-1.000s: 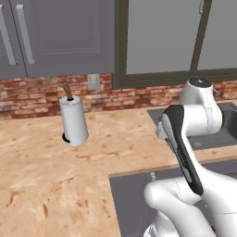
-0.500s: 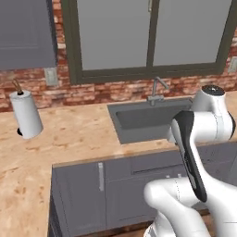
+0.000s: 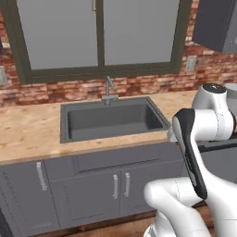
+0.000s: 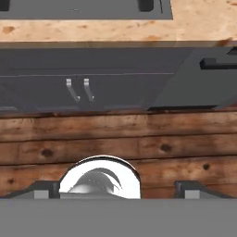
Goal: Navigate to the dishwasher.
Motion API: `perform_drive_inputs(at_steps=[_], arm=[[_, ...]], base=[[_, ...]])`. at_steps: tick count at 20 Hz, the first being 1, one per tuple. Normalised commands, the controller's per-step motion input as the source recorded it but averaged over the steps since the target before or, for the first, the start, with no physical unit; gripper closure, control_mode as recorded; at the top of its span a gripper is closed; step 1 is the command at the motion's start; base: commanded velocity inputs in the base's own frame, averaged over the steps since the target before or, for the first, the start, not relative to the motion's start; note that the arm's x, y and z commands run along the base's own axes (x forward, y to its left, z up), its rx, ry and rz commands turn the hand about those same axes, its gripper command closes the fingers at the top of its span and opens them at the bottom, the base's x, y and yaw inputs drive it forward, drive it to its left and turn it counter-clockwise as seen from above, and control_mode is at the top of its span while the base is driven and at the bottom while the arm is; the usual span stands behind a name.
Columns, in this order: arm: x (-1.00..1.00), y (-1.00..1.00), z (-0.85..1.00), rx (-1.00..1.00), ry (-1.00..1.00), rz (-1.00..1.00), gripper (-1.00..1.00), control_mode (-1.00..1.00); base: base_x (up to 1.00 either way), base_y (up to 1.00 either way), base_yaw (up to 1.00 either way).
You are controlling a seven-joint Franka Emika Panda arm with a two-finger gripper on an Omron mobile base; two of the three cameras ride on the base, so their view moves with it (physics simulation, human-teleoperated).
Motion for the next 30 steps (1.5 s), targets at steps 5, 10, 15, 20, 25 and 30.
perform_drive_inputs(at_steps=[5,10,15,20,25,30], arm=[[0.0,0.0,0.0,0.0,0.0,0.0,-1.0,1.0],[0.0,0.0,0.0,0.0,0.0,0.0,-1.0,1.0],[0.0,0.0,0.0,0.0,0.0,0.0,-1.0,1.0],[0.0,0.0,0.0,0.0,0.0,0.0,-1.0,1.0],[0.0,0.0,0.0,0.0,0.0,0.0,-1.0,1.0],[0.0,0.0,0.0,0.0,0.0,0.0,-1.0,1.0]], base=[[0.0,-1.0,0.0],[0.12,-1.0,0.0],[0.54,-1.0,0.0],[0.91,-0.59,0.0],[1.0,-0.2,0.0],[1.0,0.02,0.0]])
